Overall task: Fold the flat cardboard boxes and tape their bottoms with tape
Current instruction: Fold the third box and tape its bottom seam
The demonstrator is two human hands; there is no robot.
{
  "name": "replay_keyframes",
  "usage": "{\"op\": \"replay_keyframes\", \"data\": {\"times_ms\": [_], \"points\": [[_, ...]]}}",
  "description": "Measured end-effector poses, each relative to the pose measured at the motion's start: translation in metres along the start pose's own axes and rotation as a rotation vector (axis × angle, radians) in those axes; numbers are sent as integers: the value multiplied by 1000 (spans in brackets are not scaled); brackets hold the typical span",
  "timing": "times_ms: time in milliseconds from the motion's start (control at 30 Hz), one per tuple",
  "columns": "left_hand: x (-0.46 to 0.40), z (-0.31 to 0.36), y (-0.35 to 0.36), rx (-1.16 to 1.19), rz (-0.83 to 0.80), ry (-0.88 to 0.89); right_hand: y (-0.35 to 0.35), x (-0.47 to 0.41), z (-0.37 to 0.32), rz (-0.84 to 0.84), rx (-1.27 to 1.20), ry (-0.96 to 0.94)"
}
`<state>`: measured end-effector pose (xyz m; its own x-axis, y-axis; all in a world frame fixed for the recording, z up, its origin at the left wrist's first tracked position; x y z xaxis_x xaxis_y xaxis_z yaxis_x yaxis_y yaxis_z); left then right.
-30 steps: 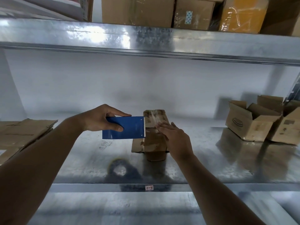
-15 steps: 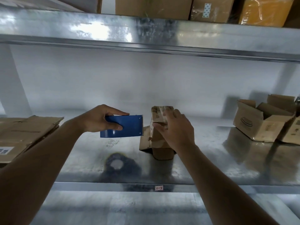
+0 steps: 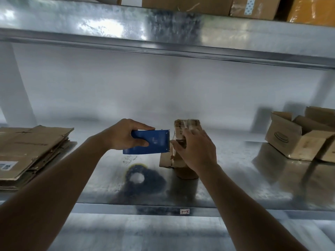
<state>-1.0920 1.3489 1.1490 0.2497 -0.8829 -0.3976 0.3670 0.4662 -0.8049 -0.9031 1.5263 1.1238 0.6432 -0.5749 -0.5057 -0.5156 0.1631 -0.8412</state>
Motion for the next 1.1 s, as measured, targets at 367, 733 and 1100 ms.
{"op": "replay_keyframes", "data": {"times_ms": [367, 733, 1100], "points": [[-21, 5, 13, -106, 33, 98, 7, -8, -14, 40, 16, 90], [-13, -3, 26, -112, 121, 59, 8, -5, -22, 101, -11, 138], [-7, -3, 28, -123, 147, 0, 10, -5, -26, 116, 19, 139]]}}
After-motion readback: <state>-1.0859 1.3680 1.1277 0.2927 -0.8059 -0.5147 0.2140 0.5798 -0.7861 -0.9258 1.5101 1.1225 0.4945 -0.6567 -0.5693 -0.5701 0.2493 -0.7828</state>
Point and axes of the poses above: each hand's wrist, its own x-axis away from the middle knuckle, its own y-axis out of the palm, z = x × y, the point moved 2 cm from there along -x, towards the middle knuckle, and after that the axes turned 8 degrees about y, right-handed, at the moved point
